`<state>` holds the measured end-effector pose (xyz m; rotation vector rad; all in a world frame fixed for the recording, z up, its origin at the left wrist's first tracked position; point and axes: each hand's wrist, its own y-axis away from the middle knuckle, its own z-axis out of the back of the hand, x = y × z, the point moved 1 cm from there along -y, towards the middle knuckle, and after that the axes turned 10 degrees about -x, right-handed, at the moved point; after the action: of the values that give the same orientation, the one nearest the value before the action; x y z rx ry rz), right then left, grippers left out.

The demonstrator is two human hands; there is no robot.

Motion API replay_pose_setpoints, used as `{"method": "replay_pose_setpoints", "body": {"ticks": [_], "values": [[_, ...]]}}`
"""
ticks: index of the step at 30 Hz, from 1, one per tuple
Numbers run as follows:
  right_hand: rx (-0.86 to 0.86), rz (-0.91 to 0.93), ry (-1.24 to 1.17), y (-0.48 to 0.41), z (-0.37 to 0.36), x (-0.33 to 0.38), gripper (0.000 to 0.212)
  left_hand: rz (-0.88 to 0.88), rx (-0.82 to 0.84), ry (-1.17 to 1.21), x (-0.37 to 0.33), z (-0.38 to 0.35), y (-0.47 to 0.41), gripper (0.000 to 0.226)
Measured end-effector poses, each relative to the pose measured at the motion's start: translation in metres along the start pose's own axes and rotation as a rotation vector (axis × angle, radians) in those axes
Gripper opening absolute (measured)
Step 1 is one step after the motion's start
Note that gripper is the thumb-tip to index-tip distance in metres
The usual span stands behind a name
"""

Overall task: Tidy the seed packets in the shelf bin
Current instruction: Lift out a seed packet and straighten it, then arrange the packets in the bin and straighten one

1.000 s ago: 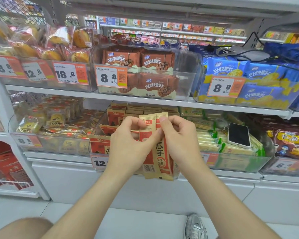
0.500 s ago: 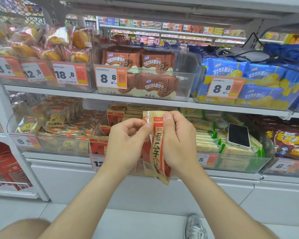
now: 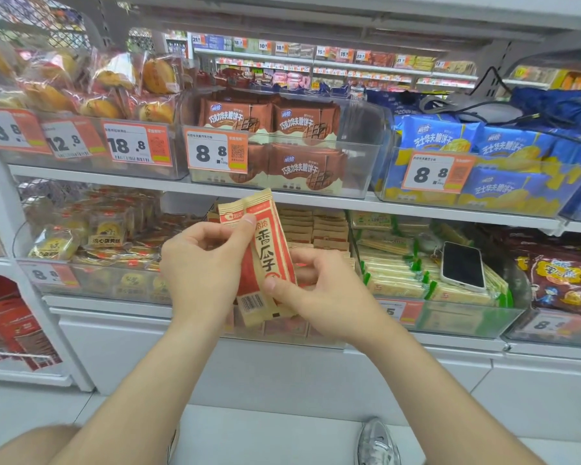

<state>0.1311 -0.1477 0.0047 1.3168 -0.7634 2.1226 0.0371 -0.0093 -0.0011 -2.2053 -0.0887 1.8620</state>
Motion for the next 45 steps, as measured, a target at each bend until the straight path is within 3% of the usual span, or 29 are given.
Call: {"method": "replay_pose_setpoints", "body": {"ticks": [3,9,13,18,20,25,32,39,45], "values": [[-0.087,-0.001,-0.016,-0.006,-0.001,-0.008,0.021,-0.018,0.131,-0.092,0.004,0.0,-0.004,0.034],[-0.316,-0.025,-0.126,-0.014,0.004,-0.021,0.022,-0.149,0.424,-0.338,0.009,-0.003,0.012,0.022],[-0.358,-0.057,-0.185,-0.013,0.002,-0.022,0.021,-0.253,0.403,-0.407,0.009,-0.003,0.013,0.031],[-0.459,-0.104,-0.26,-0.01,0.002,-0.013,0.007,-0.212,0.454,-0.391,0.002,-0.003,0.017,0.038],[-0.476,-0.125,-0.314,-0.009,0.007,-0.01,0.001,-0.186,0.492,-0.358,-0.001,-0.004,0.018,0.032],[-0.49,-0.031,-0.187,-0.006,0.007,-0.005,0.011,-0.169,0.526,-0.346,-0.002,-0.006,0.018,0.017],[-0.548,-0.029,-0.157,-0.011,0.007,-0.009,0.023,-0.089,0.733,-0.268,-0.003,-0.004,0.01,0.017],[-0.54,-0.067,-0.201,-0.012,0.009,-0.009,0.013,-0.071,0.686,-0.227,-0.004,-0.002,0.011,0.002],[-0.464,-0.016,-0.221,-0.01,0.007,-0.007,0.012,-0.083,0.639,-0.187,-0.005,-0.004,0.017,0.036]]}}
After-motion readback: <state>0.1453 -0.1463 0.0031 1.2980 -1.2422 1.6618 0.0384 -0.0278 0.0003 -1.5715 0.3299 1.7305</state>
